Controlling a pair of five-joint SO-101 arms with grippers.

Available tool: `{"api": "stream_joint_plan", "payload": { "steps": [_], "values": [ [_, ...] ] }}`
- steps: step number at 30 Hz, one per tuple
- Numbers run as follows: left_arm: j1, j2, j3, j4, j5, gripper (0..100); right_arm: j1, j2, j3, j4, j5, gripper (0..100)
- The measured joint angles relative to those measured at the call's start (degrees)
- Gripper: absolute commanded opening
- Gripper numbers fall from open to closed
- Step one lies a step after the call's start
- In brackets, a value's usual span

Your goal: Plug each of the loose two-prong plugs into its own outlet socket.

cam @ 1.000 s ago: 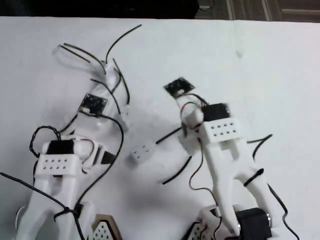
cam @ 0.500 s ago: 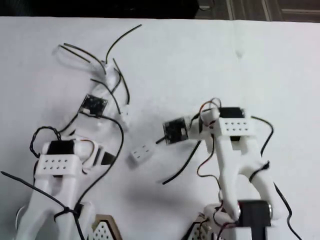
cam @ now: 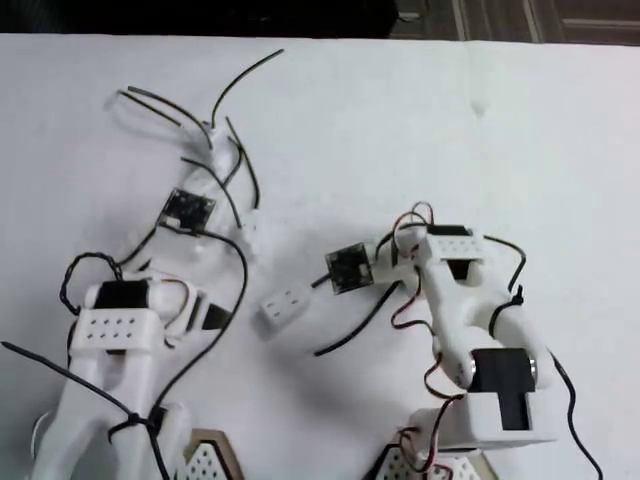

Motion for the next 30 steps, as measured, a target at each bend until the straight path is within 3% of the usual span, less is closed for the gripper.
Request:
{"api": "stream_joint_plan", "payload": {
  "steps": [2,8,20,26,30],
  "values": [
    [0.00,0.00,0.00,0.00,0.00,31,0.26,0.79,0.00,-0.53,0.00,1.5],
    [0.00,0.00,0.00,0.00,0.00,31,0.70,-0.44,0.88,-0.26,-2.55,1.9],
    [0.00,0.00,0.00,0.00,0.00,31,1.76,-12.31,1.23,18.37,-32.97,1.8],
    [0.00,0.00,0.00,0.00,0.00,31,-2.29,-12.92,1.41,23.38,-45.36,1.9],
    [0.00,0.00,0.00,0.00,0.00,31,-5.54,-13.10,1.41,25.93,-51.78,11.5]
  ]
}}
